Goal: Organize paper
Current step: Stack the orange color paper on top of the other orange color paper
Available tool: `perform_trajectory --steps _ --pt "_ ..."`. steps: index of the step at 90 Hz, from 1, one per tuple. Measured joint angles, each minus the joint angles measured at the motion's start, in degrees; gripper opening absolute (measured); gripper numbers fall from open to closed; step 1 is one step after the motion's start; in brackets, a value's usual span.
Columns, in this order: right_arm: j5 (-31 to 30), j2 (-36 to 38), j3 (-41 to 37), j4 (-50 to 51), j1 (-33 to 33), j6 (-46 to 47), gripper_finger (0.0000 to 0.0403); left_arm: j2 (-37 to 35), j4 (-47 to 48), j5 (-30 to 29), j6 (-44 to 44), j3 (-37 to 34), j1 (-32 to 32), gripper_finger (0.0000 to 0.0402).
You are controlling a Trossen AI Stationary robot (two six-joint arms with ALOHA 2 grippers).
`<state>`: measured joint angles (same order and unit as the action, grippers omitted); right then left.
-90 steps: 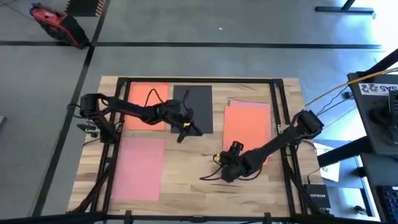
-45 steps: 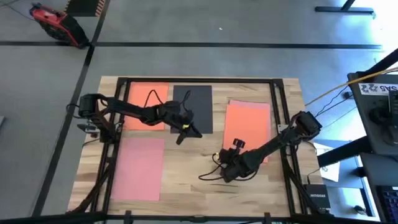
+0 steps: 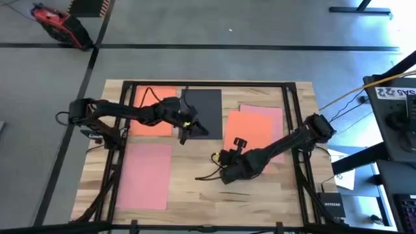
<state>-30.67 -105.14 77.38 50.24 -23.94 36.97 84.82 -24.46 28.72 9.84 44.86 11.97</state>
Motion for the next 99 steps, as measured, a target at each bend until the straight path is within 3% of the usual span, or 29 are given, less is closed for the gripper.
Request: perform_trajectory --steps 12,18,39,72,99 --pt "0.4 0.0 3.0 -0.2 2.1 -4.2 0.0000 -0.5 8.3 -0.3 -11.4 0.0 -1.0 0.0000" --pt "1.1 0.0 4.3 -0.7 2.8 -6.2 0.0000 -0.5 11.1 -3.1 -16.0 0.0 -1.8 0.0000" --pt "4.1 0.0 6.7 -1.8 4.6 -10.0 0.0000 -0.5 11.8 -10.3 -30.1 0.0 -4.9 0.0006" --pt "5.9 0.1 7.1 -6.5 6.5 -11.6 0.0000 -0.1 12.0 -13.6 -31.3 0.0 -8.4 0.0065" --pt "6.9 0.1 7.1 -10.3 7.5 -12.2 0.0000 1.0 11.4 -15.4 -30.0 0.0 -8.4 0.0079"
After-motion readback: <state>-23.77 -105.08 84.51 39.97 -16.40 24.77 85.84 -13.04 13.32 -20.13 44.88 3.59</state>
